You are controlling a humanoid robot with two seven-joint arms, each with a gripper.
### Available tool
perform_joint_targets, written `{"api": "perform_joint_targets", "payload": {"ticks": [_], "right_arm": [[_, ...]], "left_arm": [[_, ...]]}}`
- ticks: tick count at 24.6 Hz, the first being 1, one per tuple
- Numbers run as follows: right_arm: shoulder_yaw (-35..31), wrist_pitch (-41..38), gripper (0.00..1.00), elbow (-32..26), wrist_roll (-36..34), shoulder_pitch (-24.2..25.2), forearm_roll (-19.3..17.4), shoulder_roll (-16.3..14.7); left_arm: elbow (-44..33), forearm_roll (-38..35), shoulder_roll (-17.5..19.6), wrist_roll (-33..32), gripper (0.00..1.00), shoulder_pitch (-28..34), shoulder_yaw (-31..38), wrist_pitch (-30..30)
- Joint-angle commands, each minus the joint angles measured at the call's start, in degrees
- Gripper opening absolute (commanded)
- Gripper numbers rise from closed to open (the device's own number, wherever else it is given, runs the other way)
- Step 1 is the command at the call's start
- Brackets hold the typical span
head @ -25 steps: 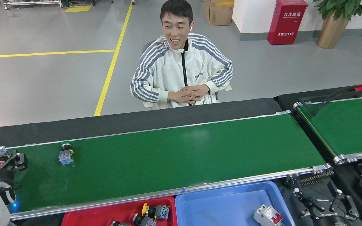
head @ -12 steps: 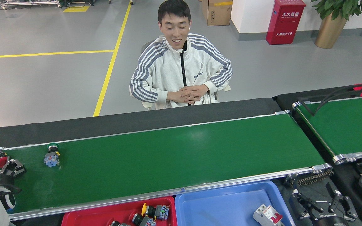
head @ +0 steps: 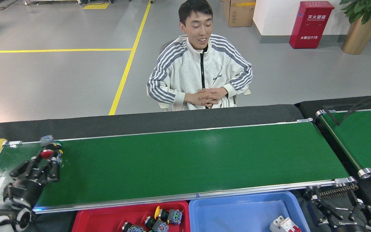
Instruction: Pick switch part from conveyor to tray
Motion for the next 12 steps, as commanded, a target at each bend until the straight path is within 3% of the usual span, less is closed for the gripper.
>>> {"api": "perform_joint_targets", "payload": {"ticks": [1, 3, 4, 6, 7, 8, 12], "right_arm": [[-0.31, 0.30, 1.00, -0.47, -0.38, -0.99, -0.14, -0.61], [-0.31, 0.30, 1.00, -0.47, -0.38, -1.08, -0.14, -0.52], [-0.31, 0.30, 1.00, -0.47, -0.38, -1.08, -0.14, -0.61], [-0.31, 0.30, 1.00, -0.47, -0.38, -1.08, -0.14, -0.61], [-0.31, 0.30, 1.00, -0.47, -0.38, -1.08, -0.14, -0.61], [-0.31, 0.30, 1.00, -0.47, -0.38, -1.08, -0.14, -0.61], [-0.31, 0.30, 1.00, -0.47, -0.38, -1.08, -0.14, -0.61]], "left_arm": [[-9.03, 0.70, -0.94, -2.99, 0.29, 4.40, 0.17, -3.93], [-14.92, 0.52, -3.06, -4.84, 0.32, 8.62, -0.10, -5.52], [-18.69, 0.35, -4.02, -5.36, 0.39, 11.52, -0.80, -7.71], [-21.78, 0.17, -5.08, -6.68, 0.72, 14.25, -1.77, -8.06], [-21.86, -0.01, -6.48, -7.47, 0.94, 14.77, -1.94, -7.62], [-21.86, -0.09, -7.72, -7.65, 1.00, 14.95, -1.94, -7.10], [-21.60, 0.08, -8.59, -7.65, 1.00, 15.13, -1.33, -6.22]]}}
